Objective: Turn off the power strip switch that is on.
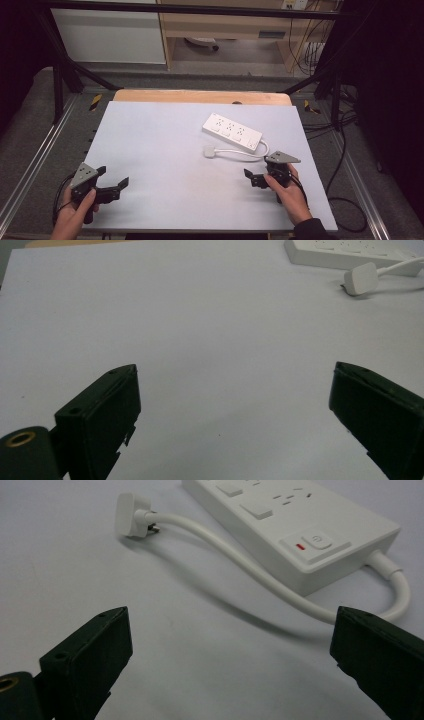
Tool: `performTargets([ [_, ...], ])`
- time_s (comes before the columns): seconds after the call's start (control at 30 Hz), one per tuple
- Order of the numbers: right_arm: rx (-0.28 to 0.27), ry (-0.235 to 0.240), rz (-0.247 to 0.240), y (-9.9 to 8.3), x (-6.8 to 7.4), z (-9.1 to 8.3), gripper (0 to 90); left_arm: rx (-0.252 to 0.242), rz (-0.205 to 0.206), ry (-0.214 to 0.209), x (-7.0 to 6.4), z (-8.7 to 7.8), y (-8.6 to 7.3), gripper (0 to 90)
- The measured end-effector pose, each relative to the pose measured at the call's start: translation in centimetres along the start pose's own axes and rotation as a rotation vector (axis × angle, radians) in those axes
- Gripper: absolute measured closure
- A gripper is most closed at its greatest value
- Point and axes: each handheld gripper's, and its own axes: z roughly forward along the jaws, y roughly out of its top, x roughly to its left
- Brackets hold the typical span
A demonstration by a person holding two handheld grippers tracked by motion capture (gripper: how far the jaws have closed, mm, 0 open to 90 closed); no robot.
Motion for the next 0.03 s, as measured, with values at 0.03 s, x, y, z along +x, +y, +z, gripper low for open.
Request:
performTargets([
  [0.03,0.010,0.002,-0.003,-0.01,0.22,0.18,3.7,0.000,0.000,0.000,0.00,0.00,0.00,6.3],
])
